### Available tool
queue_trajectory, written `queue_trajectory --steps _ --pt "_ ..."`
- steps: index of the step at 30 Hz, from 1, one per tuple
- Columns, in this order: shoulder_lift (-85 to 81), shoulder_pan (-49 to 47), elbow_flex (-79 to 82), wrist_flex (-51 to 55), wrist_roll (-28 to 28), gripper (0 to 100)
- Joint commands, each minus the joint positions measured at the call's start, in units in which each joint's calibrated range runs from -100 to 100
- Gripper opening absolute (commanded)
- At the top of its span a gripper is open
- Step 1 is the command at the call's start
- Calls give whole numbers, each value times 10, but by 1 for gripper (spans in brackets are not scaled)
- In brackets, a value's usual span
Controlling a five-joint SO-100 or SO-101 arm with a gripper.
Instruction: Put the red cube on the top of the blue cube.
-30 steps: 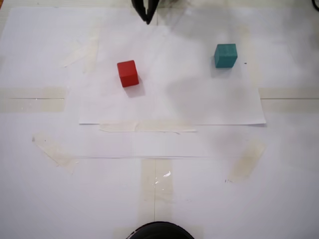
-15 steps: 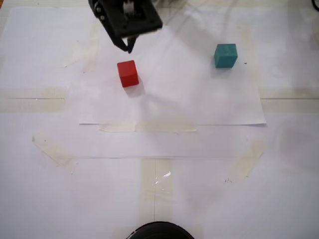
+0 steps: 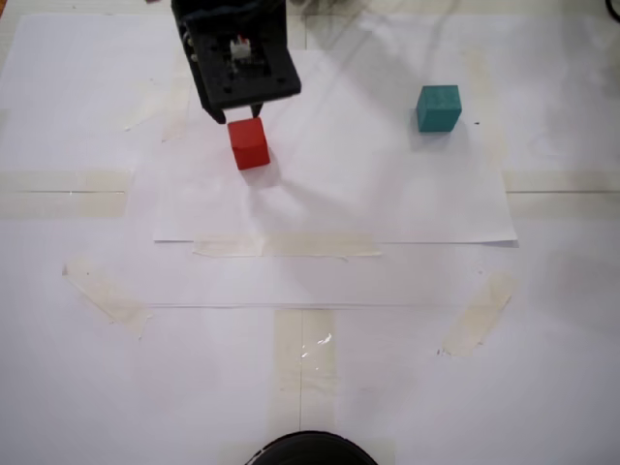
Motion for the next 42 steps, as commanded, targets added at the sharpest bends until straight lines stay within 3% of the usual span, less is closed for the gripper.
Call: queue_trajectory --steps 1,12,42 --pt "-11 -11 -52 -1 -10 22" --pt "-7 -33 -31 24 -31 29" --pt "69 -19 66 -101 -23 28"
